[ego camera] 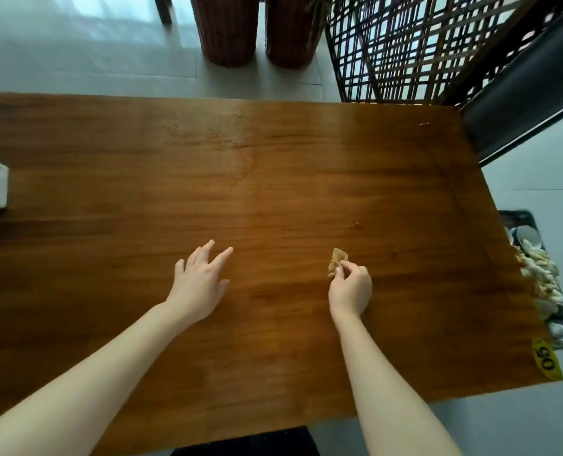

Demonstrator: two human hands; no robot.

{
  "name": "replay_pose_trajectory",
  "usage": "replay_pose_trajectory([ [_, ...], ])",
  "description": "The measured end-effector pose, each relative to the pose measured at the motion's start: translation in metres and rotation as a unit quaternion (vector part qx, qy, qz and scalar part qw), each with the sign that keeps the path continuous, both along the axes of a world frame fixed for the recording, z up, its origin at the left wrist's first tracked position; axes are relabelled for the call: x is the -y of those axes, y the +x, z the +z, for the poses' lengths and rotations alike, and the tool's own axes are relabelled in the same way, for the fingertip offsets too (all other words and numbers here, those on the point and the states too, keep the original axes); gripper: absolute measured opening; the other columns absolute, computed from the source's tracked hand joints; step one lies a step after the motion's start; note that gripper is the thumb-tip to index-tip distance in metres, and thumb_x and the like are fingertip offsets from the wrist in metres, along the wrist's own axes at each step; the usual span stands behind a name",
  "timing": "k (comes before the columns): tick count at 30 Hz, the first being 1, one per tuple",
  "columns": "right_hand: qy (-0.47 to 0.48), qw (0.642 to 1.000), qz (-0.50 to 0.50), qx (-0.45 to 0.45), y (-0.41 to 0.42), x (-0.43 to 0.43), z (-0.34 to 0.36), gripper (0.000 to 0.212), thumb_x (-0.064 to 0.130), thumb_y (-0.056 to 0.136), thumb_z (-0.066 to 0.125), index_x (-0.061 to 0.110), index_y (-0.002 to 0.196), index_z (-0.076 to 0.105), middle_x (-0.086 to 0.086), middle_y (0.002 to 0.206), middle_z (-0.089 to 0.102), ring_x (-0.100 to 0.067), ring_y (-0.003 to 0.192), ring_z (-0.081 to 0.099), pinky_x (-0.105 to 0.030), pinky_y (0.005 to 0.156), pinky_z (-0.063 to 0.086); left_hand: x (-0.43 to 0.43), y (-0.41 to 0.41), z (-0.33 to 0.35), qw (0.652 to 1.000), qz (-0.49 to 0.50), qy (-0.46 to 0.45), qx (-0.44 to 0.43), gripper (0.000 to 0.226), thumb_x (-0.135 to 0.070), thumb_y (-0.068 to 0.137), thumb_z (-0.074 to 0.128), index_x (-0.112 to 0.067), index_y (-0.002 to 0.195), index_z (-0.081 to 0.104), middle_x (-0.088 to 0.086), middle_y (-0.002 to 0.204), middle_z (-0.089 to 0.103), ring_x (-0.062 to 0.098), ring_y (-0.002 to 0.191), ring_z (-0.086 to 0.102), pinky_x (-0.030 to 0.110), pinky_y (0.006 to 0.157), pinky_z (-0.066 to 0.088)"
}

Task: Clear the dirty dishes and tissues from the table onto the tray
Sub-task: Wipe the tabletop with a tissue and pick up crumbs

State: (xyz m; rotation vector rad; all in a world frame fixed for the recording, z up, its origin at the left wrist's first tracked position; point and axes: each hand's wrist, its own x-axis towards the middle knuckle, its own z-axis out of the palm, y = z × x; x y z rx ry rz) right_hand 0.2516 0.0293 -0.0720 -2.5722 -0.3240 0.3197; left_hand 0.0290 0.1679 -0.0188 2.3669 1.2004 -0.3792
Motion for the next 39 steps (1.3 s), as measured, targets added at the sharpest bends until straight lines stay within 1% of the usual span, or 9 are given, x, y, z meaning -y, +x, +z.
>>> replay_pose_trajectory([
  [4,0.010,0.991,0.127,0.033,-0.024,-0.004,0.000,0.020,0.010,0.091,0.059,0.012,0.108,0.070,-0.002,0.100,0.065,-0.013,0.090,0.056,-0.026,0.074,0.052,0.000,0.028,0.002,0.999,-0.030,-0.002,0.011,0.063,-0.033,0.098,0.048,-0.034,0.151,0.015,0.009,0.160,0.008,0.029,0.147,0.008,0.051,0.115,0.012],
  [10,-0.008,0.935,0.344,0.085,0.018,-0.011,-0.001,0.024,0.008,0.091,0.059,0.011,0.112,0.069,-0.005,0.103,0.066,-0.020,0.096,0.058,-0.032,0.082,0.049,0.007,0.063,0.007,1.000,-0.022,0.001,0.013,0.063,-0.032,0.098,0.047,-0.033,0.152,0.014,0.008,0.160,0.006,0.028,0.147,0.005,0.050,0.116,0.010],
  [17,-0.008,0.983,0.163,0.080,0.134,-0.038,0.001,0.024,0.012,0.092,0.059,0.009,0.113,0.068,-0.008,0.105,0.065,-0.021,0.096,0.058,-0.029,0.078,0.049,0.023,0.098,0.007,0.999,0.054,-0.003,0.006,0.063,-0.033,0.098,0.048,-0.032,0.152,0.015,0.008,0.160,0.009,0.027,0.147,0.007,0.049,0.116,0.011],
  [20,0.002,0.990,0.132,0.052,0.136,-0.038,0.002,0.024,0.009,0.092,0.057,0.009,0.113,0.068,-0.007,0.105,0.064,-0.022,0.098,0.057,-0.028,0.078,0.048,0.034,0.116,0.005,0.997,0.080,0.001,0.006,0.062,-0.034,0.097,0.049,-0.033,0.151,0.017,0.007,0.159,0.011,0.027,0.147,0.010,0.049,0.116,0.013],
  [25,0.022,0.919,0.390,0.054,0.085,-0.011,-0.001,0.022,0.006,0.090,0.058,0.010,0.109,0.069,-0.006,0.100,0.065,-0.021,0.091,0.058,-0.033,0.080,0.051,0.050,0.145,0.004,0.994,0.109,0.014,0.009,0.060,-0.037,0.097,0.048,-0.034,0.150,0.020,0.007,0.159,0.014,0.027,0.146,0.014,0.049,0.116,0.015],
  [28,0.027,0.891,0.448,0.063,0.087,0.010,-0.002,0.021,0.005,0.086,0.063,0.010,0.104,0.072,-0.005,0.096,0.068,-0.021,0.086,0.060,-0.033,0.075,0.050,0.058,0.158,0.003,0.993,0.111,0.023,0.009,0.060,-0.037,0.097,0.048,-0.033,0.150,0.020,0.008,0.158,0.016,0.027,0.146,0.016,0.048,0.115,0.017],
  [31,0.012,0.906,0.415,0.075,0.123,0.027,-0.001,0.020,0.007,0.087,0.062,0.012,0.104,0.072,-0.004,0.096,0.068,-0.020,0.088,0.059,-0.032,0.075,0.049,0.067,0.163,0.002,0.994,0.106,0.026,0.006,0.060,-0.036,0.097,0.048,-0.033,0.150,0.020,0.010,0.158,0.016,0.028,0.145,0.017,0.048,0.114,0.019],
  [35,-0.002,0.959,0.272,0.082,0.181,0.052,-0.002,0.020,0.009,0.088,0.062,0.011,0.105,0.071,-0.006,0.099,0.068,-0.020,0.092,0.059,-0.033,0.078,0.050,0.078,0.167,0.002,0.994,0.109,0.016,0.004,0.060,-0.035,0.097,0.048,-0.033,0.151,0.019,0.009,0.158,0.014,0.027,0.145,0.016,0.049,0.115,0.016],
  [39,-0.014,0.970,0.224,0.092,0.178,0.061,-0.002,0.022,0.005,0.089,0.061,0.006,0.109,0.070,-0.008,0.100,0.067,-0.022,0.092,0.059,-0.034,0.078,0.052,0.084,0.166,0.002,0.995,0.103,0.015,0.002,0.060,-0.036,0.098,0.047,-0.033,0.151,0.019,0.009,0.158,0.014,0.027,0.146,0.015,0.048,0.115,0.015],
])
